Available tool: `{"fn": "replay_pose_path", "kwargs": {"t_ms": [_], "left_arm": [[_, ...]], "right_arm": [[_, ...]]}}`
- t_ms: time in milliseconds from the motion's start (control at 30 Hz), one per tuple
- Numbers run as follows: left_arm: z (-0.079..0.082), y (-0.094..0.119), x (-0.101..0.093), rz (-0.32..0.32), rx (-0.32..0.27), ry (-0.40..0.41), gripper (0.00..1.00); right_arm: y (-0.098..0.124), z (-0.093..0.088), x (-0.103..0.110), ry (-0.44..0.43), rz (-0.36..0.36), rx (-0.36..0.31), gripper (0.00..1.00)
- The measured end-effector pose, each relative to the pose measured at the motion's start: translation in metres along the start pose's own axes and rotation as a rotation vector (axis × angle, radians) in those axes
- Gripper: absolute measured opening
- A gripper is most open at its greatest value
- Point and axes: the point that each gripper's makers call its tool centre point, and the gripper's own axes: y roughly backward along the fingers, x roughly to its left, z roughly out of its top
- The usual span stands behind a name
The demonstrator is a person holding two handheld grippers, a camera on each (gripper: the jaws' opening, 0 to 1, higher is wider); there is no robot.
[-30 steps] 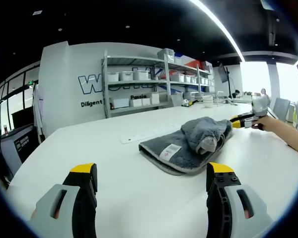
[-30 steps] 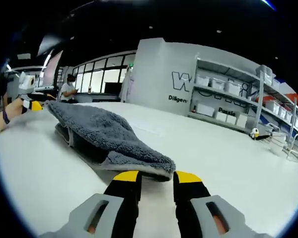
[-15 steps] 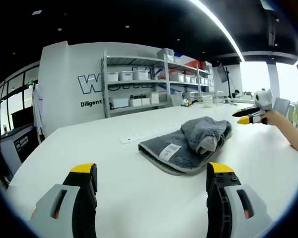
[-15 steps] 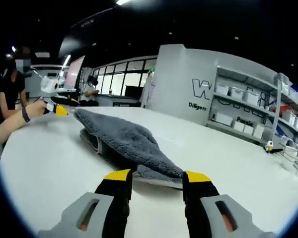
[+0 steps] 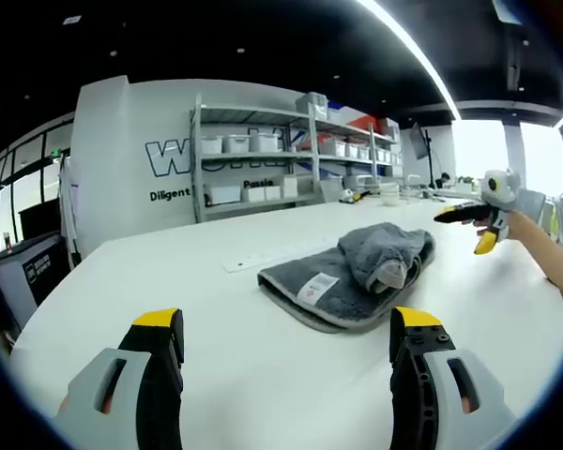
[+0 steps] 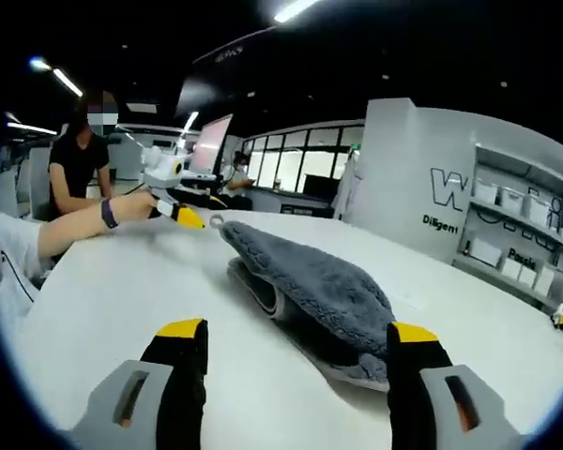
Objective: Open the folded towel by lifting each exposed corner and separating the folded layers until the towel lies flat within the target outline without major curled edges
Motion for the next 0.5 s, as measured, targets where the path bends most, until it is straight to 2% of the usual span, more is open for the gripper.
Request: {"fn": "replay_pose_path", "kwargs": {"t_ms": [200,300,500], "left_arm": [[0.000,-0.001,-0.007,-0.031,0.001,-0.005,0.90],[0.000,-0.002,-0.011,-0.048,0.001,-0.011,0.90],[-0.003,-0.002,-0.014,-0.063,0.013,-0.027,0.90]], "right_arm": [[-0.001,0.005,0.000,-0.007,0.000,-0.024,0.89],[-0.001,0.005,-0.003,-0.015,-0.016,-0.027,0.99],[-0.002,0.002,-0.008,-0.029,-0.039,-0.009,0.99]]}}
